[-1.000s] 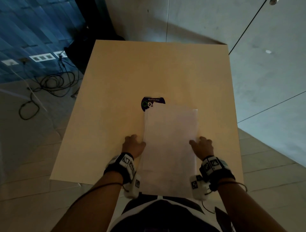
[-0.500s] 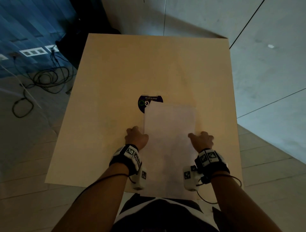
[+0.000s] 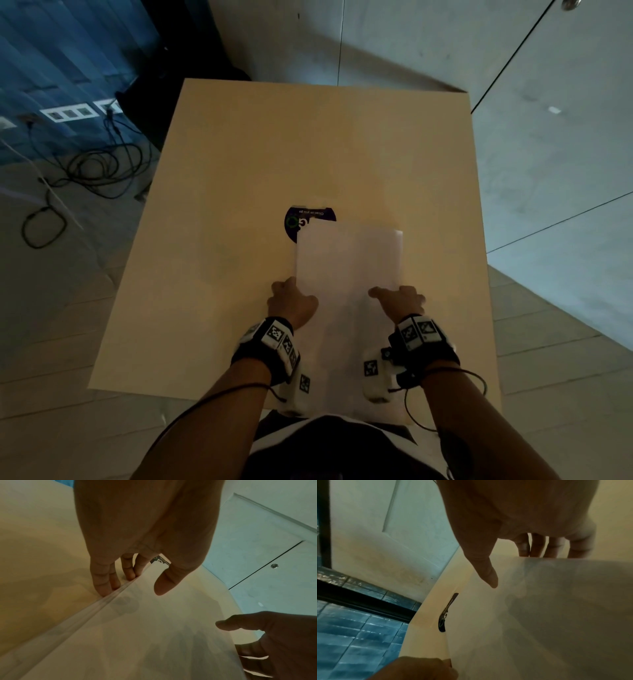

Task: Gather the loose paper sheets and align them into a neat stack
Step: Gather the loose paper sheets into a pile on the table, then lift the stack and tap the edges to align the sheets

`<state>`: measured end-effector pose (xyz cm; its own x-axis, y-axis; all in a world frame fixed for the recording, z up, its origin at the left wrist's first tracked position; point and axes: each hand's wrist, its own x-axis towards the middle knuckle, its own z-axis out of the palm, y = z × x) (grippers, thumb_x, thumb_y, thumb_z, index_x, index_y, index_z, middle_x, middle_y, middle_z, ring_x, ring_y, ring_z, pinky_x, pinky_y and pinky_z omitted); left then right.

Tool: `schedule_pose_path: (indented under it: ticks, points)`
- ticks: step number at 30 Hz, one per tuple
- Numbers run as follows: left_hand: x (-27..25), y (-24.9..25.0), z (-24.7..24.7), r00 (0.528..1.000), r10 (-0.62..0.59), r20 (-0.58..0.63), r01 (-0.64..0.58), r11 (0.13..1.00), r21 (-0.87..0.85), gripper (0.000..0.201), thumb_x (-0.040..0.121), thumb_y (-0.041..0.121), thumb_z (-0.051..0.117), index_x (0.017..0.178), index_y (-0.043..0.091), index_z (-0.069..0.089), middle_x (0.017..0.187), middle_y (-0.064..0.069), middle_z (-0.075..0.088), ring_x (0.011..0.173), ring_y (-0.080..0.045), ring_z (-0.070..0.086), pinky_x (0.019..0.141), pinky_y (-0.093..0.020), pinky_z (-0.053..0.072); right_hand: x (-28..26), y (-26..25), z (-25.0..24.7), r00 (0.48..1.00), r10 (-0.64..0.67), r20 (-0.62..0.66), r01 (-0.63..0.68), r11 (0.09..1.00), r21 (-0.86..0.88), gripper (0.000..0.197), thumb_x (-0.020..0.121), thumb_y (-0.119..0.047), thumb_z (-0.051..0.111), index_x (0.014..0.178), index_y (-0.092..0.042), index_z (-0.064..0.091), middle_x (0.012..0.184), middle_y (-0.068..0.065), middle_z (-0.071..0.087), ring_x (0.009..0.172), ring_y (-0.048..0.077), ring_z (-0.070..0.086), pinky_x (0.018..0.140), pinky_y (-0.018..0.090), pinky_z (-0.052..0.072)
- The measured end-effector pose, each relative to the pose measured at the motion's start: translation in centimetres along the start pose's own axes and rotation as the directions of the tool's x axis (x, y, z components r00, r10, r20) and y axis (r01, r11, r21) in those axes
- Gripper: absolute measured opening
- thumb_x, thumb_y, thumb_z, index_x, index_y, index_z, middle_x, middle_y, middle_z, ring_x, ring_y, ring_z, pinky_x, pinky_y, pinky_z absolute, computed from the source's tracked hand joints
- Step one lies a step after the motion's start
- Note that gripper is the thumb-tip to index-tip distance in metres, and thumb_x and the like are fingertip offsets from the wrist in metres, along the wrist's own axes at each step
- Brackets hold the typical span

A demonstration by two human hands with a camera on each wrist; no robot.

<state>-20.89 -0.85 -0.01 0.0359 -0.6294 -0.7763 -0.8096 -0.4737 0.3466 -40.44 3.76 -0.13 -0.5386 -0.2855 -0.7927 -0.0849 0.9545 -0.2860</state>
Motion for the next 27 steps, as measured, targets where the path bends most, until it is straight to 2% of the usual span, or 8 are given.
schedule_pose_path:
  ticks: [4,7,10,12,14,18,23,27]
  points:
    - [-0.3,0.1,-0.3,1.0,0.011,0.025,-0.01,0.999,-0.035,0.078,0.071,0.042,0.052,0.142,0.014,0.037,0.143,-0.017,0.031,0.126,-0.041,0.042,0.11,-0.046,0.036,-0.2,-0.2,0.9,0.998,-0.056,0.017,0.055,0.996,0.067,0.091,0.055,-0.054,0.08,0.127,-0.002,0.058,0.127,0.02,0.062,0.116,0.039,0.058,0.098,0.049,0.05]
    - [-0.3,-0.1,-0.3,0.999,0.024,0.026,-0.022,0.998,-0.063,0.081,0.061,0.043,0.048,0.137,0.016,0.043,0.138,-0.015,0.034,0.122,-0.041,0.045,0.108,-0.047,0.039,0.0,-0.4,1.5,0.996,-0.066,0.056,0.063,0.996,0.057,0.105,0.036,-0.066,0.074,0.121,-0.005,0.065,0.123,0.017,0.064,0.112,0.038,0.06,0.096,0.048,0.051]
    - [-0.2,-0.4,-0.3,0.999,0.031,0.029,-0.028,0.996,-0.09,0.081,0.061,0.042,0.048,0.137,0.015,0.045,0.137,-0.016,0.036,0.121,-0.039,0.045,0.108,-0.046,0.039,-2.0,-1.3,0.7,0.997,-0.039,0.059,0.038,0.999,0.02,0.092,0.063,-0.053,0.079,0.135,-0.004,0.049,0.138,0.019,0.042,0.124,0.041,0.046,0.103,0.047,0.045]
    - [-0.3,-0.4,-0.3,0.999,0.036,0.026,-0.033,0.995,-0.098,0.082,0.061,0.042,0.048,0.138,0.014,0.044,0.138,-0.017,0.037,0.123,-0.039,0.044,0.109,-0.045,0.038,-2.1,-1.1,0.4,0.998,-0.036,0.051,0.033,0.998,0.049,0.088,0.071,-0.044,0.08,0.139,-0.004,0.04,0.14,0.019,0.038,0.126,0.041,0.046,0.101,0.045,0.045]
    - [-0.4,-0.5,-0.4,0.999,0.038,0.028,-0.036,0.995,-0.095,0.081,0.065,0.043,0.05,0.141,0.015,0.041,0.14,-0.017,0.035,0.125,-0.039,0.043,0.11,-0.045,0.037,-2.0,-0.9,0.4,0.997,-0.059,0.045,0.054,0.994,0.099,0.091,0.068,-0.04,0.083,0.139,-0.003,0.039,0.138,0.02,0.047,0.123,0.04,0.052,0.101,0.046,0.048]
    - [-0.4,-0.6,-0.6,0.999,0.043,0.034,-0.04,0.996,-0.084,0.083,0.066,0.044,0.048,0.144,0.016,0.037,0.141,-0.016,0.033,0.126,-0.04,0.043,0.11,-0.046,0.037,-1.7,-0.5,0.6,0.993,-0.086,0.086,0.071,0.984,0.164,0.079,0.063,-0.039,0.086,0.125,0.003,0.06,0.12,0.021,0.066,0.106,0.038,0.065,0.092,0.049,0.055]
    - [-0.1,-1.1,-0.6,0.998,0.054,0.031,-0.051,0.994,-0.092,0.07,0.079,0.036,0.055,0.144,0.017,0.038,0.14,-0.017,0.035,0.125,-0.04,0.045,0.108,-0.044,0.039,-1.0,0.4,1.0,0.977,-0.148,0.152,0.106,0.961,0.255,0.091,0.045,-0.042,0.088,0.123,-0.003,0.062,0.117,0.019,0.068,0.103,0.038,0.066,0.088,0.051,0.057]
    - [-0.1,-1.3,-0.6,0.997,0.067,0.029,-0.064,0.992,-0.105,0.068,0.079,0.033,0.054,0.143,0.017,0.039,0.141,-0.017,0.036,0.125,-0.039,0.045,0.108,-0.044,0.039,2.1,2.2,1.2,0.965,-0.175,0.195,0.104,0.939,0.329,0.098,0.035,-0.032,0.09,0.123,-0.002,0.058,0.115,0.02,0.067,0.098,0.04,0.067,0.08,0.055,0.059]
